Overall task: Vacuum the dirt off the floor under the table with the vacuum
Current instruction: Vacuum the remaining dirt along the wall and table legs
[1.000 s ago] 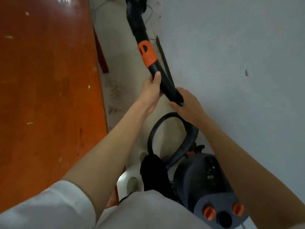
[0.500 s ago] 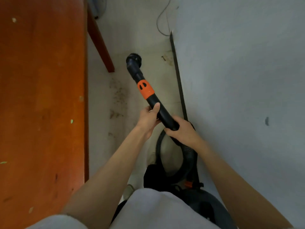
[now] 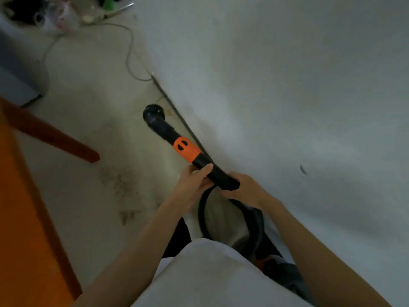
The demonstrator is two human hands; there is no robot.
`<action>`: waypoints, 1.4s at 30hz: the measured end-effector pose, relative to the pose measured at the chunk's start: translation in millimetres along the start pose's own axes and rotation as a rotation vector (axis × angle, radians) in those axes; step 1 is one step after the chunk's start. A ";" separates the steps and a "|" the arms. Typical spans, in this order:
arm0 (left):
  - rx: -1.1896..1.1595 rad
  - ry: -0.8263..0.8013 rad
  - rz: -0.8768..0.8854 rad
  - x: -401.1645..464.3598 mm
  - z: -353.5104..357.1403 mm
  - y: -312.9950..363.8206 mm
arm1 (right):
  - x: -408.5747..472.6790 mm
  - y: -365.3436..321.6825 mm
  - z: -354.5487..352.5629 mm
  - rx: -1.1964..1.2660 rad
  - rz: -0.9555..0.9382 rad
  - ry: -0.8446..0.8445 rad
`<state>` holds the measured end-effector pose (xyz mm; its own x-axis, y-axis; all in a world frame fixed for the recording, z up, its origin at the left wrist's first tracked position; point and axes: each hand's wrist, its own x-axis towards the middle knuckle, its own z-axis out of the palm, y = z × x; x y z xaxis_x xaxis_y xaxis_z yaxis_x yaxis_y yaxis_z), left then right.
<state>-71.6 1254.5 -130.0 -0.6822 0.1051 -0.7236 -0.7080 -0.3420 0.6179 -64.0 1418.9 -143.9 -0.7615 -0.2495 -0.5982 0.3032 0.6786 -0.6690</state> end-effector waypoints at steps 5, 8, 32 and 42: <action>0.189 -0.286 -0.164 39.7 1.3 21.9 | 10.1 11.4 -1.9 0.027 0.150 0.150; 0.266 -0.392 -0.235 57.2 1.7 38.8 | 3.7 -0.1 12.4 0.155 0.231 0.294; 1.367 -1.513 -0.479 -55.5 0.2 -12.2 | -130.2 -124.8 240.3 1.084 1.032 1.333; 1.485 -2.096 -0.308 -56.7 4.1 61.7 | -28.4 -226.8 222.3 1.383 1.115 2.089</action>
<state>-77.3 1231.3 -49.6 0.7628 0.5706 -0.3042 0.1987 0.2409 0.9500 16.3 1118.6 -73.2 0.6568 0.6491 -0.3839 0.0707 -0.5598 -0.8256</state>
